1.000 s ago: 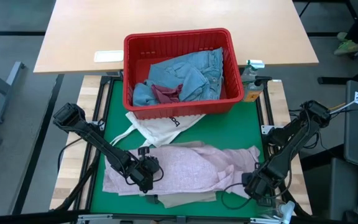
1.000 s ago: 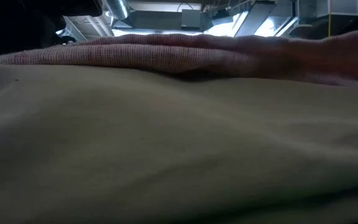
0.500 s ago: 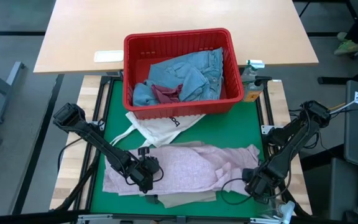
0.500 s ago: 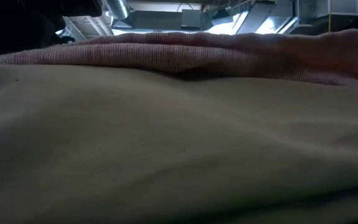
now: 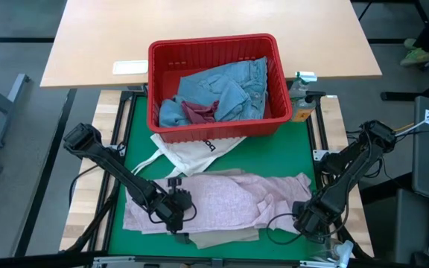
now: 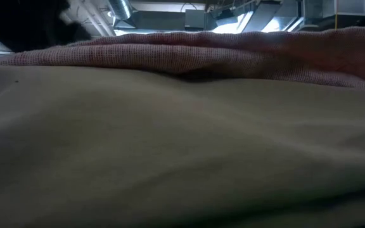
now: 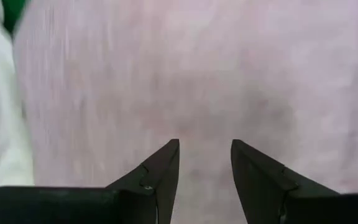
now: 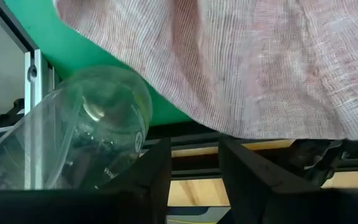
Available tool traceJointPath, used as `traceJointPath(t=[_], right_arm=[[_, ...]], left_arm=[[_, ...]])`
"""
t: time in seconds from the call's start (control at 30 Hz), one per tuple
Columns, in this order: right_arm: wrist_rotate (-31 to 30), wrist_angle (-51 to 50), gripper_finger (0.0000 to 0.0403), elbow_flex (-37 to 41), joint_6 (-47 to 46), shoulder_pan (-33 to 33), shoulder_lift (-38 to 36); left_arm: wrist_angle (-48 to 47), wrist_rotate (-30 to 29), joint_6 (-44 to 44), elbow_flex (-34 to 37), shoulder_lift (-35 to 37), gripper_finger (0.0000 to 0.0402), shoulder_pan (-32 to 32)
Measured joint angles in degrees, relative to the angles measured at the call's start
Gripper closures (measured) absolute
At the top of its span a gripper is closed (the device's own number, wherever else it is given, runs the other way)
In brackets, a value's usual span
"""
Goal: Fold laundry
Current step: Fold the pink shirt
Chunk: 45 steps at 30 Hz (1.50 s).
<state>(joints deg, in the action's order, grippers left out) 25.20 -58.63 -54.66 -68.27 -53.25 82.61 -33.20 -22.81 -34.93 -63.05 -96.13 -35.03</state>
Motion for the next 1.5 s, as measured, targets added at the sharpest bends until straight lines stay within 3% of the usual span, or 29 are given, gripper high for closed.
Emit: traceJointPath(t=[0.27,0.37,0.6,0.77,1.23,1.5], right_arm=[[-0.12,0.07,0.0271,-0.06,0.15,0.0,0.0],[-0.12,0.06,0.0271,-0.06,0.15,0.0,0.0],[-0.17,0.09,0.0271,-0.06,0.15,0.0,0.0],[-0.19,0.09,0.0271,-0.06,-0.15,0.0,0.0],[-0.28,0.2,0.0271,-0.06,-0.57,0.0,0.0],[-0.3,0.23,0.0271,-0.06,-0.63,0.01,0.0]], left_arm=[[-2.17,-0.01,4.9,-7.17,0.07,0.0262,-0.24],[-8.63,0.86,2.19,-10.73,0.07,0.0262,-0.75],[-31.04,12.43,-5.56,-17.51,0.08,0.0262,-0.79],[-39.78,15.07,-8.17,-17.08,0.08,0.0262,-0.8],[-39.36,14.24,-8.23,-12.4,0.06,0.0261,0.77],[-39.36,16.81,-9.55,-4.95,0.04,0.0203,1.7]])
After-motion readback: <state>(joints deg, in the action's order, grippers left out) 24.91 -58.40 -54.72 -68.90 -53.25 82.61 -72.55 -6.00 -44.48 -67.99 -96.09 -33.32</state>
